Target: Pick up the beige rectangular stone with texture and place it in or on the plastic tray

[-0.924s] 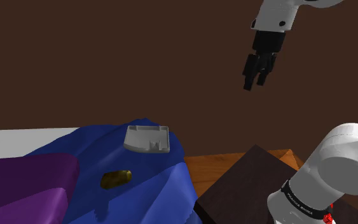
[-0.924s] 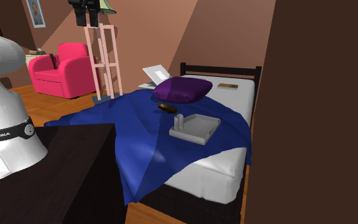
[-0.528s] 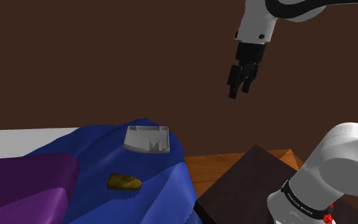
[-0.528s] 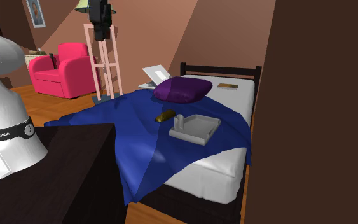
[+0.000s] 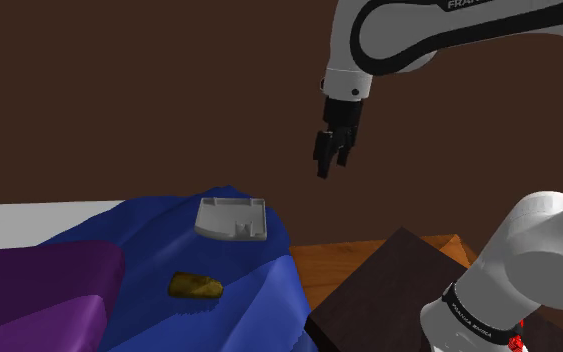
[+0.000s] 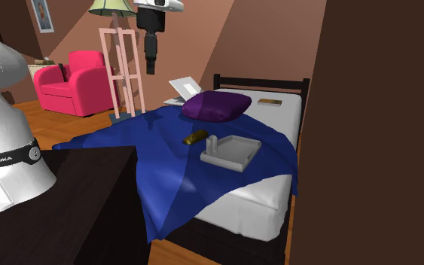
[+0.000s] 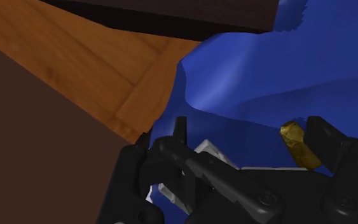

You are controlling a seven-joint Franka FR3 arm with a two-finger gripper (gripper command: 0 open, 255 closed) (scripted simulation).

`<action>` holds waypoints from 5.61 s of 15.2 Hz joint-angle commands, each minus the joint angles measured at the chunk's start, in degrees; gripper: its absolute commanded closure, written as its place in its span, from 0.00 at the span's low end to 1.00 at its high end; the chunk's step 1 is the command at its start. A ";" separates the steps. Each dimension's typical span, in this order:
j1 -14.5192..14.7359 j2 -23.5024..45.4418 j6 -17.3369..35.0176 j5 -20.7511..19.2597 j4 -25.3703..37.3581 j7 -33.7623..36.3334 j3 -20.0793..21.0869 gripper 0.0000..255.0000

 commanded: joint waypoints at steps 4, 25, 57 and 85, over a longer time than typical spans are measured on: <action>1.91 10.15 7.06 0.52 3.03 -0.27 2.90 0.00; 12.36 53.63 21.48 -8.98 30.48 1.83 9.20 0.00; 17.65 68.29 25.00 -12.63 41.13 2.19 8.54 0.00; 14.40 80.31 22.18 -7.55 52.42 -0.57 9.81 1.00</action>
